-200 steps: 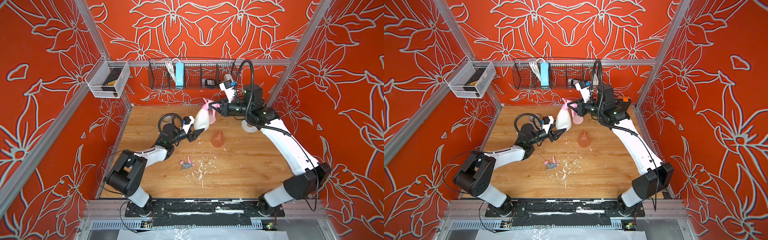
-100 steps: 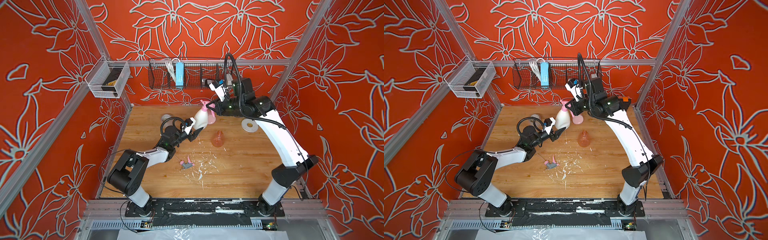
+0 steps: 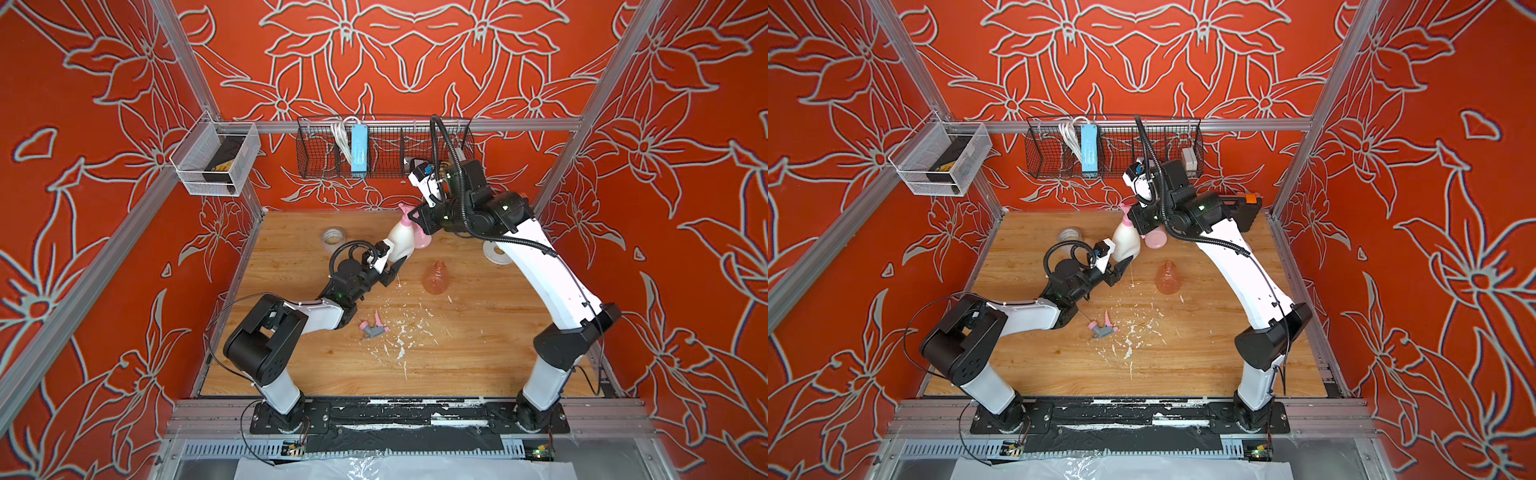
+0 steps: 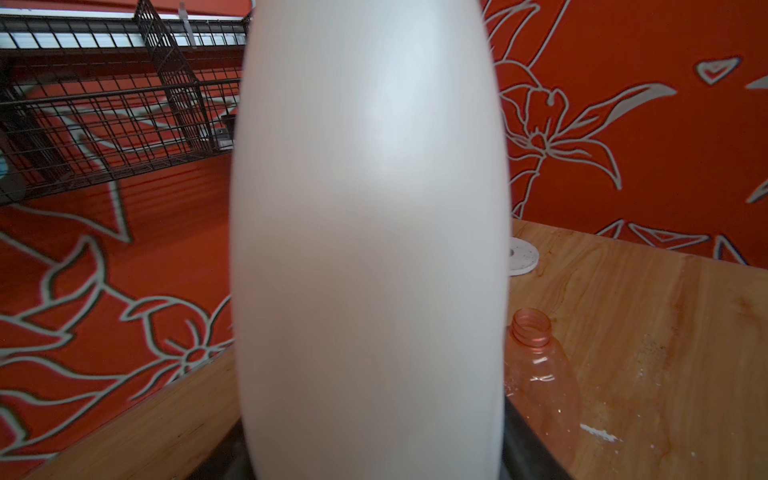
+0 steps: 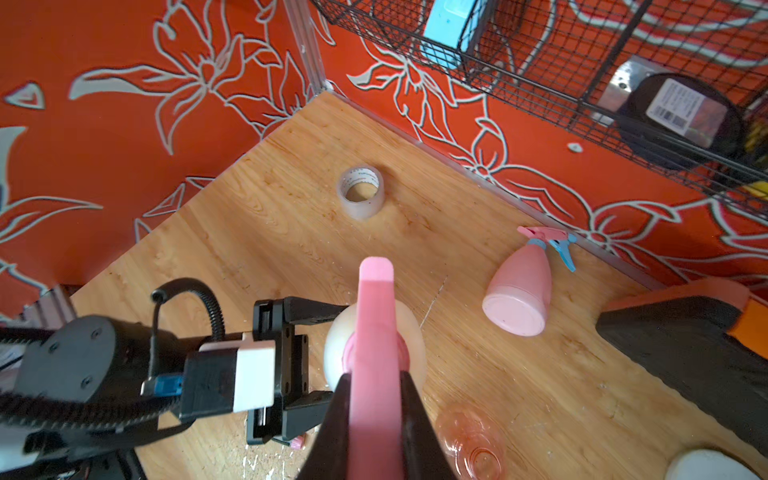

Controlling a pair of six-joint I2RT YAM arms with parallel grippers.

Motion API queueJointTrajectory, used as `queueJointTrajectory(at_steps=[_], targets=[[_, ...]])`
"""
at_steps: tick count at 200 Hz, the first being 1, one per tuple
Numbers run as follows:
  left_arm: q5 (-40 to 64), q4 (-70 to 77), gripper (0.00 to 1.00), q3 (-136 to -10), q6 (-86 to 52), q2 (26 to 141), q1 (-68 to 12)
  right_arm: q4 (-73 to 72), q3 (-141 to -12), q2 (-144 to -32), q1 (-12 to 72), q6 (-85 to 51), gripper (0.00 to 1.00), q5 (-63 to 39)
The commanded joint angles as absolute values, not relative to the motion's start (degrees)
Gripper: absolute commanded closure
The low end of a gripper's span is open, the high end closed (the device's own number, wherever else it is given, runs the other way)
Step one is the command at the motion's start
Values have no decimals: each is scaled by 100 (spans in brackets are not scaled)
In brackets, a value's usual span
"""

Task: Attach spray nozzles to spray bottles
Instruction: Insert the spray nozzle into the spray bottle.

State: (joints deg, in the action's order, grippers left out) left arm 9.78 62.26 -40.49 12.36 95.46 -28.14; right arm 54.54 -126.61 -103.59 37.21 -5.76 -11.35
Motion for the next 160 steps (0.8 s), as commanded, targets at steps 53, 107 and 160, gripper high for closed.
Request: queueJointTrajectory(at_steps=[53,107,160], targets=[[364,6951,49,-4196,844,9557,-2927,6768,-13299,-10908,4219,-1314,76,-168],[672,6746,49,-4108,842,9549,-2927,6737,-13509,-10725,4216,-1221,62,-166],[773,6676,50,-4069,864,9536,-2927,6850,-13610,-10638,4210,-1084,59,-121]])
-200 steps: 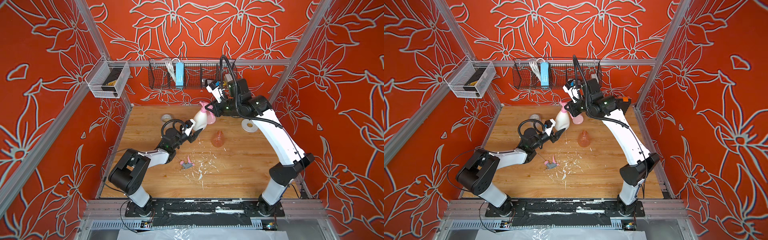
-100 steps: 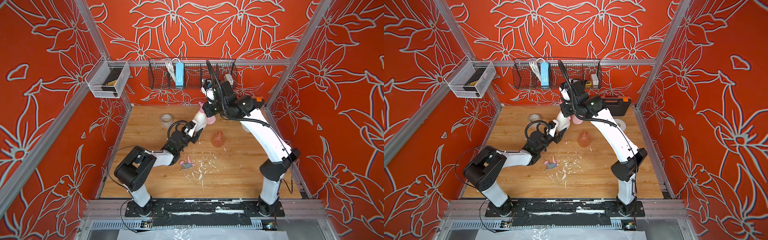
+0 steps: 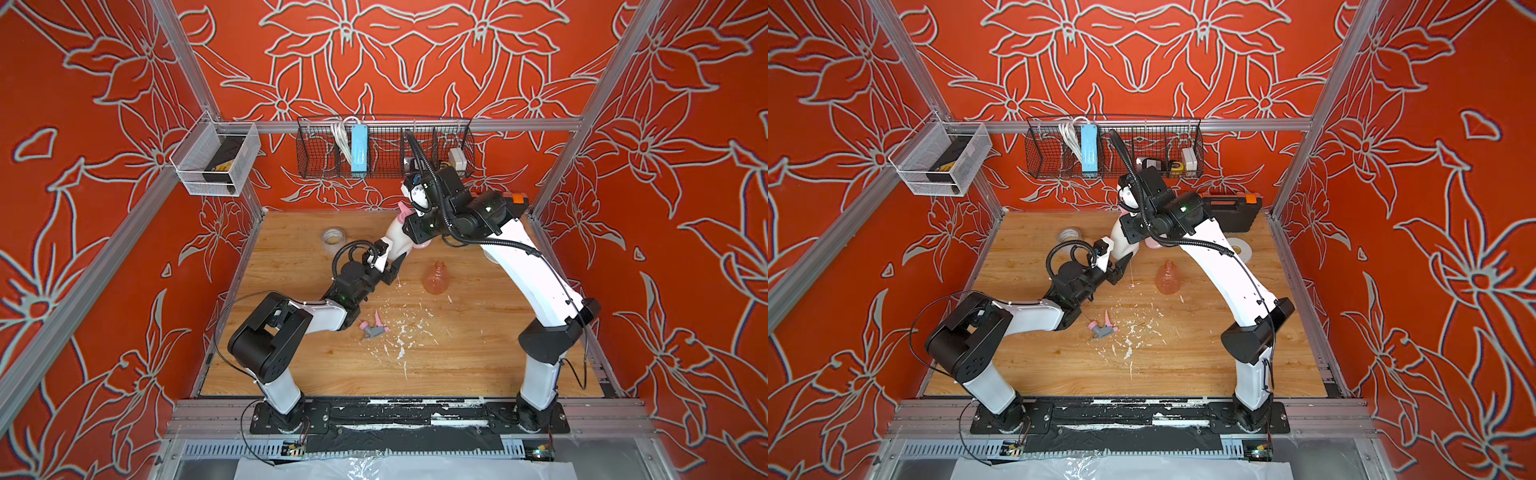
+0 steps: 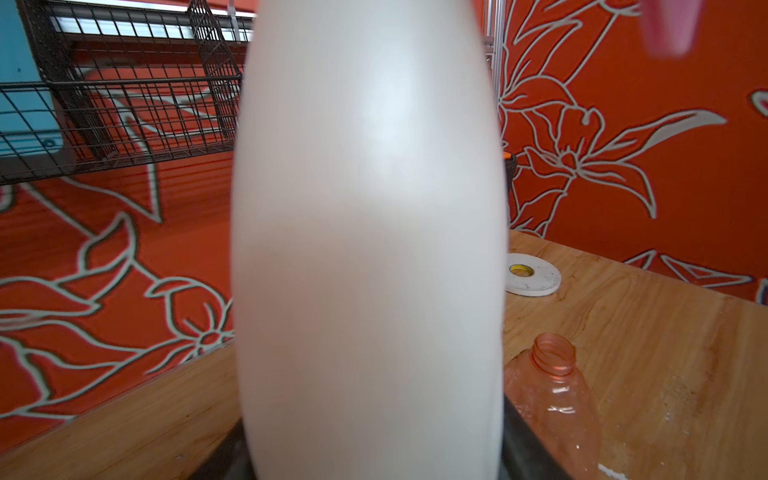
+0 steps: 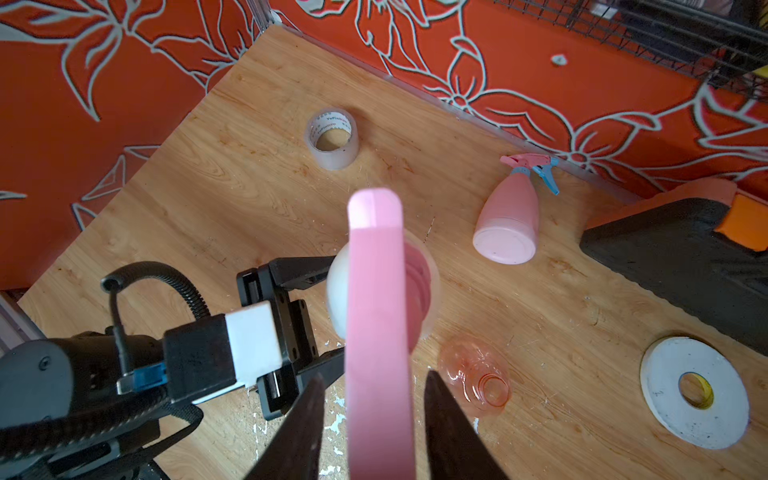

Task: Attach spray nozzles to spray bottles
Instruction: Insert the spray nozzle into the spray bottle.

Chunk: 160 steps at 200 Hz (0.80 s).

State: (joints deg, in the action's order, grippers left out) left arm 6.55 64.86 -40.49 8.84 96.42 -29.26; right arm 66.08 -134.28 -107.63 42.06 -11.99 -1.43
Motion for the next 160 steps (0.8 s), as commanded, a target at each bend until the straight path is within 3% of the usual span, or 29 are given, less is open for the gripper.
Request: queueJointTrajectory(at_steps=[1,48,77,103,160], targets=[[773,6673,50,-4069,862,9536,-2927,6861,-13612,-10641,4210,-1082,59,-118],[798,6621,50,-4080,835,9547,-2931,6957,-13521,-10507,4201,-1048,64,-171],[916,6988,50,-3904,1008,9545,-2931,6970,-13715,-10568,4132,-972,86,-202],[898,7331,51,-3790,1267,9591,-2950,7487,-14465,-10921,4052,-914,100,-423],[686,7716,52,-3866,1665,9808,-2953,8117,-14971,-11227,3964,-824,100,-905]])
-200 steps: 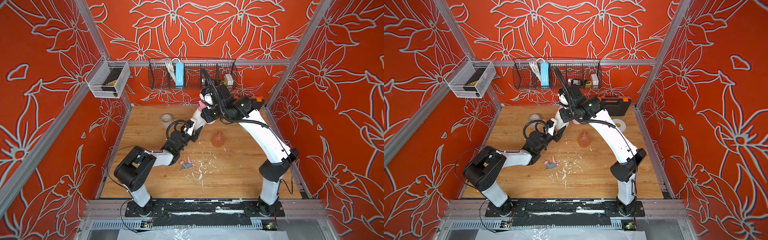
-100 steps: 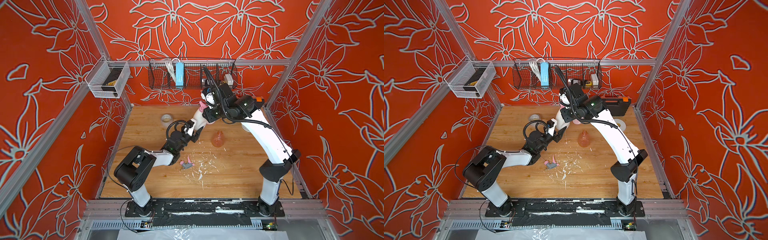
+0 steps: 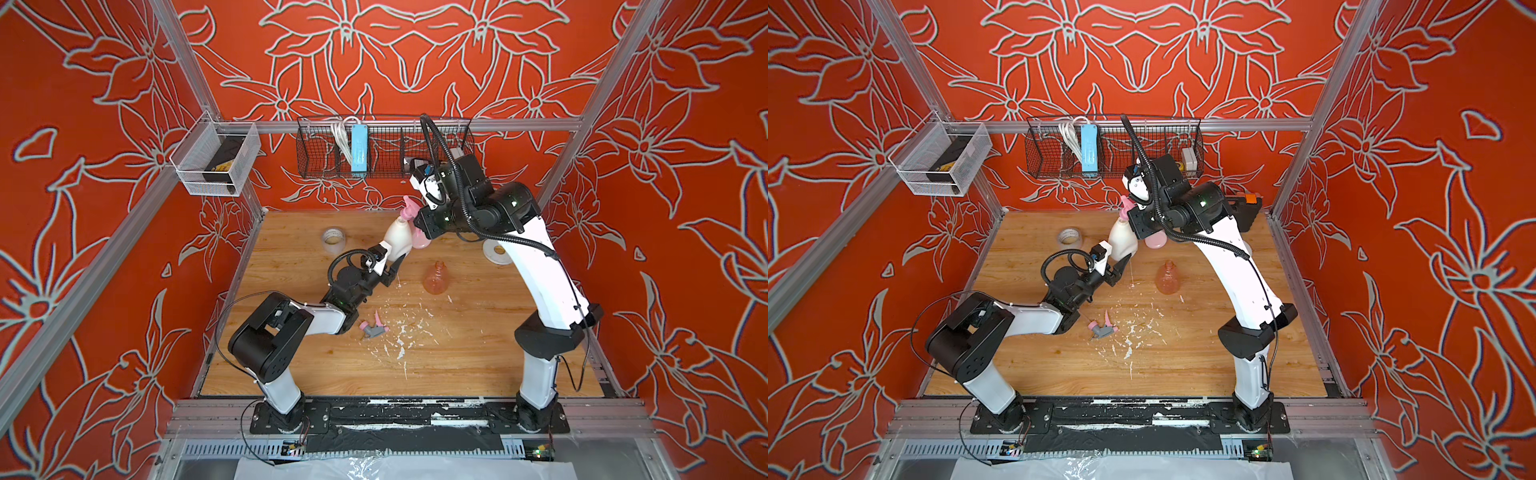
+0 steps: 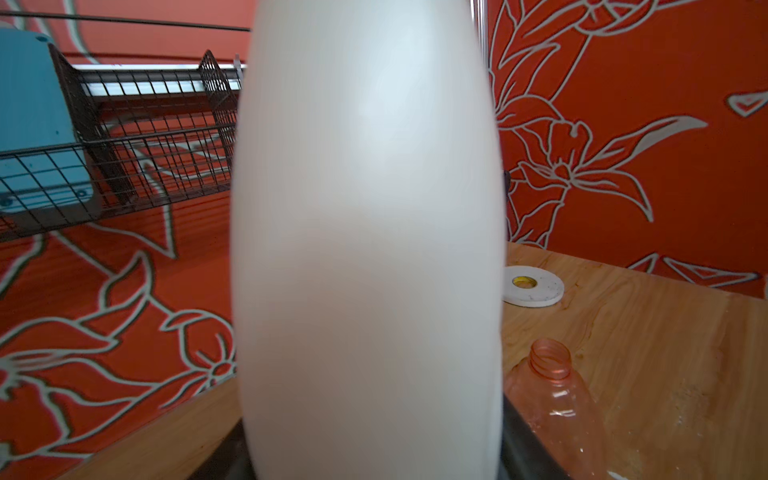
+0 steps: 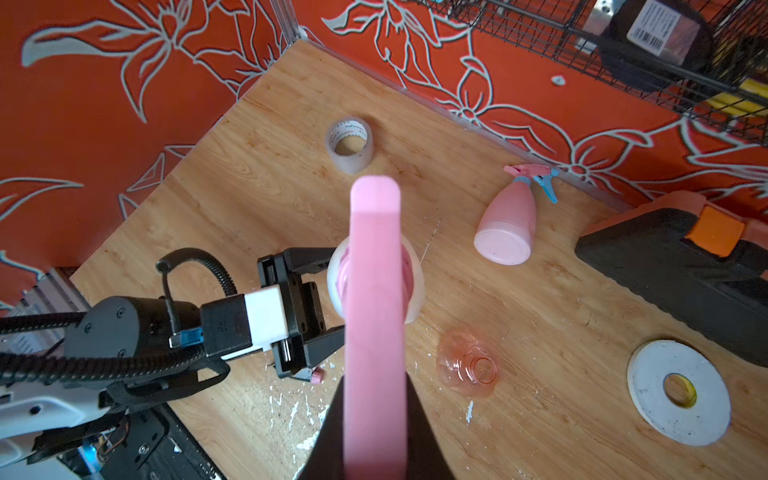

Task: Attach spray nozzles to spray bottles
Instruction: Insert the spray nozzle into the spray bottle.

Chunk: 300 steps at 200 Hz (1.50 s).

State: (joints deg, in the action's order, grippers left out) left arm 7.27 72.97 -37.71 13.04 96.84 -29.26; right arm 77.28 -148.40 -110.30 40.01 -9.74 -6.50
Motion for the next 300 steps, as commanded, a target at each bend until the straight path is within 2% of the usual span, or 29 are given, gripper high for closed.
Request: queueJointTrajectory(at_steps=[1,80,187,300], targets=[[686,7716,52,-3871,1672,9809,-2953,8128,-14969,-11230,3964,-816,100,-909],[484,8094,52,-3721,2169,9975,-3014,8585,-15161,-11529,3962,-503,100,-669],[-309,10175,53,-3340,2893,10524,-3198,8872,-14839,-11610,3964,-426,100,-1170],[-98,10031,53,-3322,2334,10355,-3349,8783,-14783,-12020,4017,-536,100,-1327]])
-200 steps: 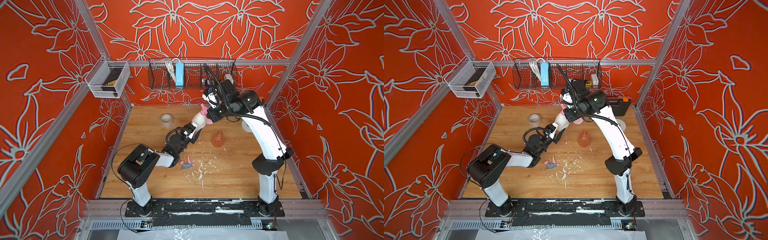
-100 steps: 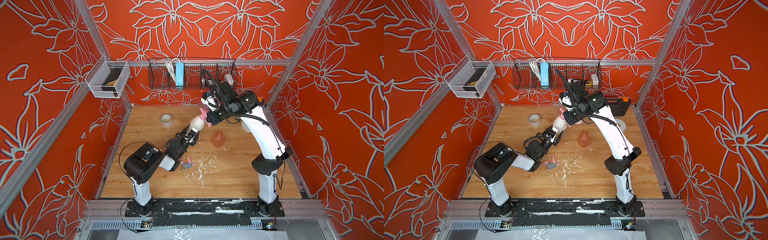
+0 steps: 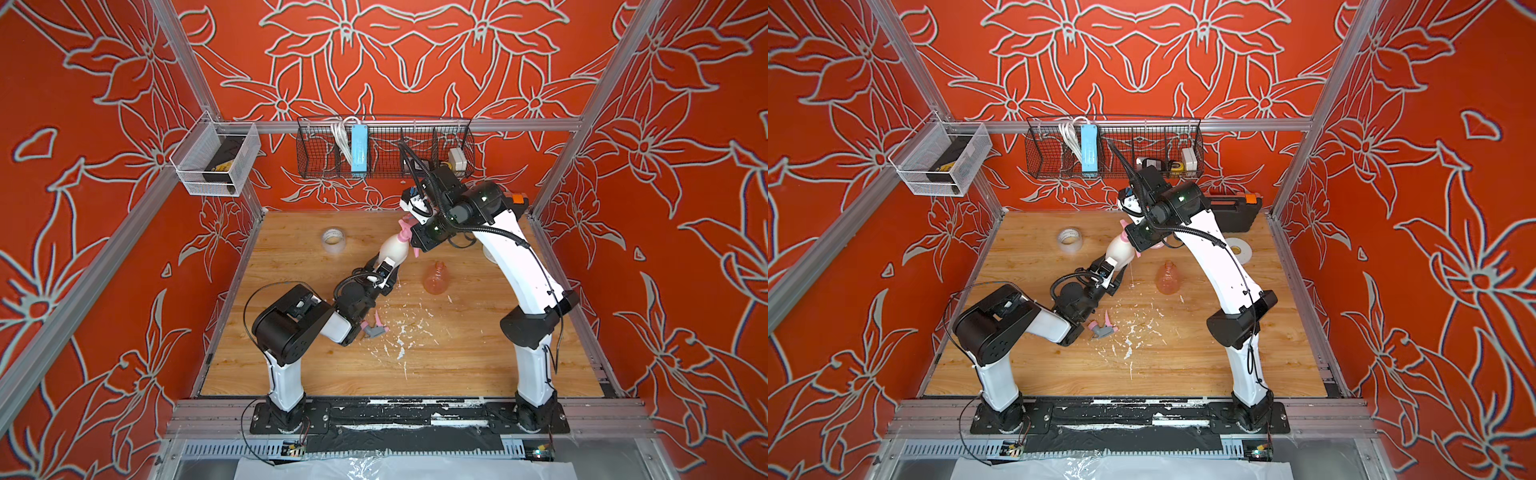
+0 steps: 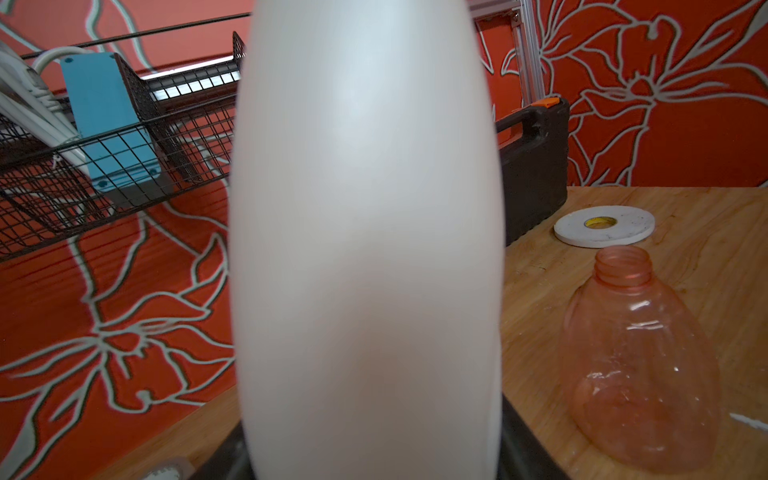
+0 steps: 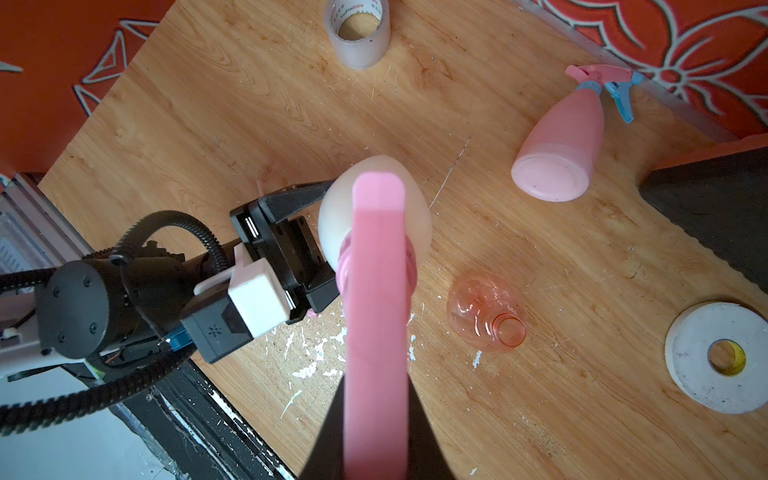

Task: Attach spray nozzles to spray bottles
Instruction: Insert the spray nozzle into the spray bottle.

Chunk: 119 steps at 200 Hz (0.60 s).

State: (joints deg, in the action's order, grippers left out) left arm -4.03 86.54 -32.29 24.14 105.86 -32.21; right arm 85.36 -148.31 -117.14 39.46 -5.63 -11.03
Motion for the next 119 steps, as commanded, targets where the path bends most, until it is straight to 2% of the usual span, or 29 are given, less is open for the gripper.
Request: queueJointTrajectory(at_steps=[1,76,90,119], targets=[[-97,10030,53,-3322,2336,10363,-3349,8786,-14792,-12022,4017,-536,100,-1327],[-62,9907,53,-3247,2336,10555,-3357,8630,-15135,-11868,4003,-590,100,-876],[-45,9883,53,-3243,2364,10597,-3355,8565,-15143,-11833,4003,-597,94,-859],[-18,9862,54,-3243,2378,10677,-3357,8461,-15169,-11745,4008,-599,90,-766]])
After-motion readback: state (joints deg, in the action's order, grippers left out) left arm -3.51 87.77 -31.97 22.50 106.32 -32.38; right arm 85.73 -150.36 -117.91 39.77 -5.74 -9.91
